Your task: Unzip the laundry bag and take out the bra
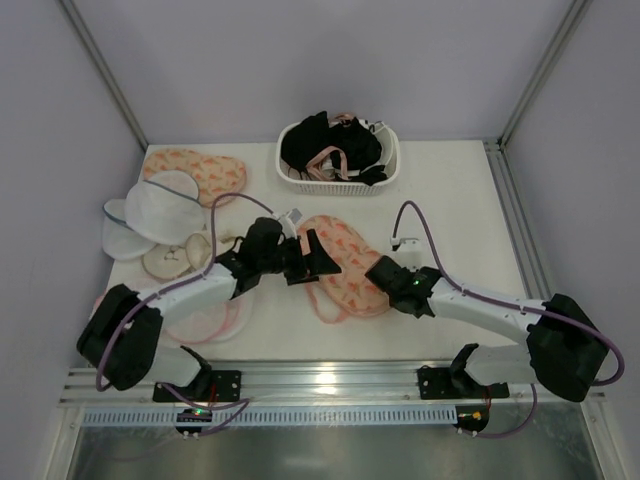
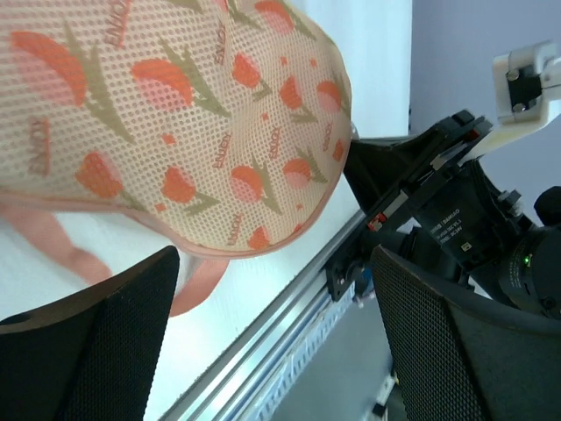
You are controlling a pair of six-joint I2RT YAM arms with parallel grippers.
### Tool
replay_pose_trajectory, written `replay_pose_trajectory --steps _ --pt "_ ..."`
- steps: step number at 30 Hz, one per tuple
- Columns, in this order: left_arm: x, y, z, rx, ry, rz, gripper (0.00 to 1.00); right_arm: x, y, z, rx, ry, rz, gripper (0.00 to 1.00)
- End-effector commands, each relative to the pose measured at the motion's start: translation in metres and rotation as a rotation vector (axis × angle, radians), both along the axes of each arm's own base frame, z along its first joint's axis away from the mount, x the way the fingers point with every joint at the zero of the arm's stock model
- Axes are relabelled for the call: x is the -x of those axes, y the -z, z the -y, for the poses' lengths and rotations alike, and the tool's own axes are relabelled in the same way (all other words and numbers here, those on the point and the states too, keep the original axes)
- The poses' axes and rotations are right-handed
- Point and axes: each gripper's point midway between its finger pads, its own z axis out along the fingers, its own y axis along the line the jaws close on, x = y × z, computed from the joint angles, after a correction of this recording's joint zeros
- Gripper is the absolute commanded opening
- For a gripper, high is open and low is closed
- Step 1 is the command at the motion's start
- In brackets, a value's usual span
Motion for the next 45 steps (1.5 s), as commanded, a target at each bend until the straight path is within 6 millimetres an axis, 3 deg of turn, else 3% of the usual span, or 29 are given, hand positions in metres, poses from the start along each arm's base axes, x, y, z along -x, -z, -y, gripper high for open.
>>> replay_pose_trajectory --steps 1,2,3,5,6,9,12,16,24,27,34,41,45 --pt "-0.007 -0.019 -0.033 -0.056 -0.185 0.07 0.91 -0.004 -0.009 -0.015 -0.082 -0.051 0.03 0.04" --pt "-0.002 -0.019 -0.04 -0.061 -0.216 0.051 0.92 0.004 -0.005 -0.027 -0.136 -0.099 -0.012 0.04" --pt "0.009 -0.007 -0.051 -0.087 -0.235 0.014 0.93 0.003 -0.007 -0.041 -0.186 -0.164 -0.006 0.04" --pt "0.021 -0.015 -0.058 -0.047 -0.263 0.0 0.95 0.02 -0.011 -0.077 -0.343 -0.313 -0.063 0.04" --pt "0.031 -0.003 -0.063 -0.059 -0.264 -0.038 0.96 0.02 -0.019 -0.095 -0.411 -0.376 -0.042 0.04" --pt "0.05 0.005 -0.064 -0.024 -0.258 -0.106 0.96 0.034 -0.04 -0.137 -0.59 -0.526 -0.051 0.04" --pt "0.064 0.004 -0.057 0.016 -0.259 -0.139 0.97 0.039 -0.054 -0.161 -0.687 -0.596 -0.051 0.04" --pt "0.073 -0.001 -0.053 0.042 -0.277 -0.159 0.98 0.03 -0.058 -0.174 -0.716 -0.594 -0.034 0.04" --pt "0.067 -0.008 -0.07 0.074 -0.44 -0.174 0.99 0.023 -0.064 -0.204 -0.802 -0.638 -0.032 0.04" --pt "0.063 -0.012 -0.067 0.119 -0.464 -0.18 1.0 0.021 -0.068 -0.208 -0.822 -0.651 -0.014 0.04" --pt "0.059 -0.002 -0.048 0.137 -0.435 -0.236 1.0 0.023 -0.083 -0.215 -0.869 -0.696 0.022 0.04" --pt "0.037 0.004 -0.054 0.139 -0.546 -0.194 0.99 0.029 -0.088 -0.212 -0.893 -0.72 0.032 0.04" --pt "0.019 0.008 -0.063 0.133 -0.643 -0.139 0.84 0.035 -0.092 -0.208 -0.901 -0.739 0.039 0.04"
